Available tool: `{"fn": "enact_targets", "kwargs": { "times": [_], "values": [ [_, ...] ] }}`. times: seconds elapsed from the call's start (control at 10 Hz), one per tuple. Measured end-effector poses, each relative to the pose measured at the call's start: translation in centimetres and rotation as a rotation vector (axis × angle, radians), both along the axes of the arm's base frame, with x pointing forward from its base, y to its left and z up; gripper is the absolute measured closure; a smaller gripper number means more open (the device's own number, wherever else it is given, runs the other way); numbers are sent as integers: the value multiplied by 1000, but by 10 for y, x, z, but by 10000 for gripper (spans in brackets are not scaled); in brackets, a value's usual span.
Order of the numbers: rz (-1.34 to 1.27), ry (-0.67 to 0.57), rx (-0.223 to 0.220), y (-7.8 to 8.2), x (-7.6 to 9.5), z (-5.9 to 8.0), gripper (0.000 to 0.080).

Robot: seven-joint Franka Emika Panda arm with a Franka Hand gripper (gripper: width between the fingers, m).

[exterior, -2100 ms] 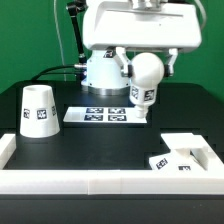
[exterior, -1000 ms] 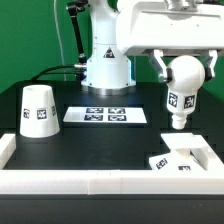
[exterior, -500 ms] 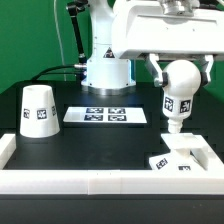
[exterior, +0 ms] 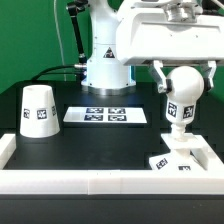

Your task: Assemble lamp

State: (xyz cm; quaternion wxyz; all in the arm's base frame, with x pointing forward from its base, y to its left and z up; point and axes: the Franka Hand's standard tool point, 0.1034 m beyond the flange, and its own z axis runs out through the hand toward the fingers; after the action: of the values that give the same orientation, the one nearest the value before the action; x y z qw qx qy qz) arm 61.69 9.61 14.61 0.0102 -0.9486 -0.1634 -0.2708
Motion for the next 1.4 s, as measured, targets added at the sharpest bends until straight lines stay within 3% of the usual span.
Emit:
{"fn": "enact_targets", "kwargs": {
  "times": [0.8, 1.2, 1.4],
  "values": [
    [0, -48, 1, 7, 5, -4, 220],
    [9, -46, 3, 12, 7, 0, 220],
    [7, -42, 2, 11, 6, -5, 220]
  ]
}}
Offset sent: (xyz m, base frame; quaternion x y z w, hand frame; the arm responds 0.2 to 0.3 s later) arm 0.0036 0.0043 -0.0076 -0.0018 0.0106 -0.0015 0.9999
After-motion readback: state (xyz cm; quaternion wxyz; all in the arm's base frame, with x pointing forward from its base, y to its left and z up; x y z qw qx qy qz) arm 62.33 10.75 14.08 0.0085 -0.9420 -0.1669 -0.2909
